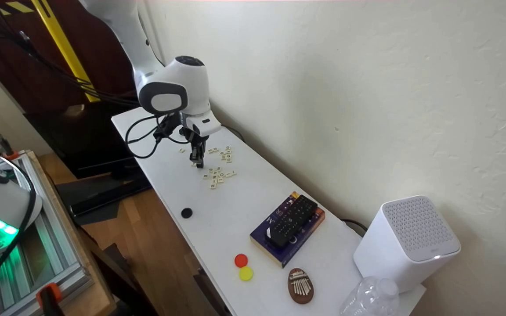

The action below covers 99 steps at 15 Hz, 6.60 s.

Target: Arrange some of the tiles neatly to the left

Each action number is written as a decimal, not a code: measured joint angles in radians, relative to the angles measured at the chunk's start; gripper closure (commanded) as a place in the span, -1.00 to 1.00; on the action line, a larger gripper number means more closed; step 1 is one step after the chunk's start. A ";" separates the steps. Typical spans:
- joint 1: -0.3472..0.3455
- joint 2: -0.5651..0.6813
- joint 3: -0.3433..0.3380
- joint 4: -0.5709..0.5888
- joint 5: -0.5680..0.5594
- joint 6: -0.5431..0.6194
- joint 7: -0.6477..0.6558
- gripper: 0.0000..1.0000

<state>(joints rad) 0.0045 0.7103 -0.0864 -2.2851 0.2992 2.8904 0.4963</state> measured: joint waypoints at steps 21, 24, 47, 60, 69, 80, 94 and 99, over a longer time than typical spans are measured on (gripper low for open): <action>0.000 0.001 0.006 0.016 0.004 -0.034 0.014 1.00; 0.000 0.000 0.002 0.013 0.004 -0.028 0.014 1.00; 0.152 -0.026 -0.155 -0.110 -0.133 0.318 -0.244 1.00; -0.061 -0.003 -0.009 -0.119 -0.227 0.361 -0.492 1.00; -0.063 0.020 0.000 -0.113 -0.242 0.360 -0.519 1.00; -0.088 0.011 0.026 -0.066 -0.153 0.238 -0.328 1.00; -0.073 0.014 0.017 0.058 0.118 -0.057 0.086 1.00; -0.078 0.018 0.015 0.090 0.187 -0.145 0.227 1.00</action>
<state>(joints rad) -0.0735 0.7288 -0.0719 -2.1950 0.4858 2.7457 0.7229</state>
